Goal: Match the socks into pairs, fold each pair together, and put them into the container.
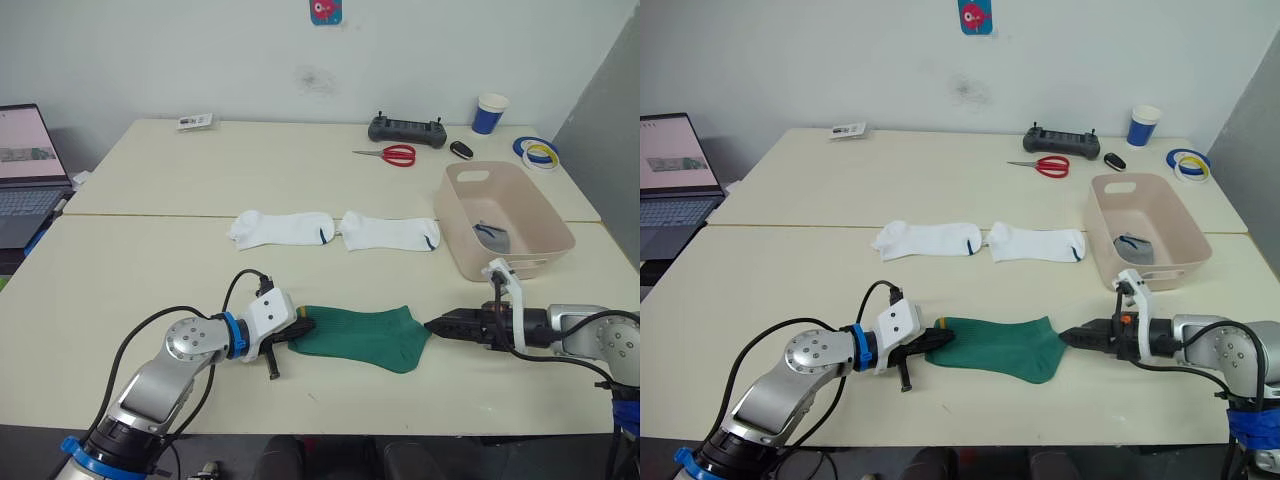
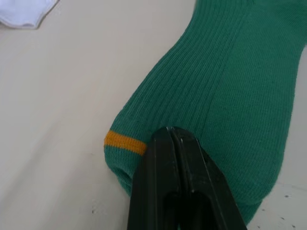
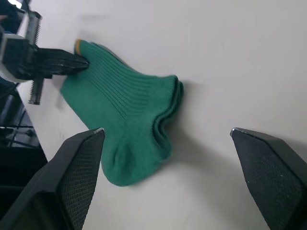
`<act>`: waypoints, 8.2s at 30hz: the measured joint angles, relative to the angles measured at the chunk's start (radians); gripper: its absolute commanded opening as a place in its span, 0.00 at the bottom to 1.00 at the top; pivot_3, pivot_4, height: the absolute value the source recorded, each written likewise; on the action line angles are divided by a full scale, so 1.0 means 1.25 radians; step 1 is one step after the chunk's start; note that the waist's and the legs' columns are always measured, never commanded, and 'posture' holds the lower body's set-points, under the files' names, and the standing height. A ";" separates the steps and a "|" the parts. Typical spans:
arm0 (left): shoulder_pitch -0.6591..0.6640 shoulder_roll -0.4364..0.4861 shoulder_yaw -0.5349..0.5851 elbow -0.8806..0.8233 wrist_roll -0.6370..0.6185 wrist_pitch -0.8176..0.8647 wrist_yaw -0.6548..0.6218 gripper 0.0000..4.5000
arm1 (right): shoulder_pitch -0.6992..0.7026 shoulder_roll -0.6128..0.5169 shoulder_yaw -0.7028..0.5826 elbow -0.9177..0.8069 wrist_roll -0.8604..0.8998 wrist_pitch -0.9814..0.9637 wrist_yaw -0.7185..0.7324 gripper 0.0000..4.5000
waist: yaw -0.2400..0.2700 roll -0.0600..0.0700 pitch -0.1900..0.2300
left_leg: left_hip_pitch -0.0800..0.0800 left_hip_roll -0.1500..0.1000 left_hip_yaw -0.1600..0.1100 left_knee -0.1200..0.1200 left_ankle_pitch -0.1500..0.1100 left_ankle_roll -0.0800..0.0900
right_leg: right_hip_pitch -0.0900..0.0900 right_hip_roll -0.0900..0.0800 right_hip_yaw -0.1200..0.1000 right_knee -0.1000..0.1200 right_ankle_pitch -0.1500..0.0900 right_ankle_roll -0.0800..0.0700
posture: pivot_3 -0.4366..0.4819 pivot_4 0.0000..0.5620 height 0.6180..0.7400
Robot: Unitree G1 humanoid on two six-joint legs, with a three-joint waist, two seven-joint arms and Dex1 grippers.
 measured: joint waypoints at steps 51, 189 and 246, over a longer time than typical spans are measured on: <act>-0.007 -0.019 -0.012 0.007 0.039 -0.004 -0.005 0.00 | -0.087 0.200 -0.063 0.187 0.222 0.173 -0.251 0.01 | -0.018 0.004 -0.005 | 0.001 0.000 0.000 -0.001 0.000 0.000 | 0.000 0.001 0.000 -0.001 0.000 0.001 | 0.48 0.27 1.00; -0.003 0.082 0.024 0.023 -0.013 -0.041 -0.106 0.00 | -0.105 0.329 0.461 0.255 -0.506 -0.793 0.200 0.00 | -0.015 0.003 -0.005 | 0.009 0.000 -0.001 -0.007 0.001 -0.001 | 0.006 -0.001 -0.001 -0.001 0.000 -0.001 | 0.48 0.27 1.00; 0.138 0.170 0.385 -0.020 -0.268 0.096 -0.190 0.68 | -0.010 -0.001 0.235 -0.051 -0.344 -0.636 0.339 0.59 | -0.017 0.001 -0.003 | 0.002 0.001 -0.002 -0.009 0.001 -0.001 | -0.001 -0.002 -0.003 -0.003 -0.001 -0.003 | 0.48 0.27 1.00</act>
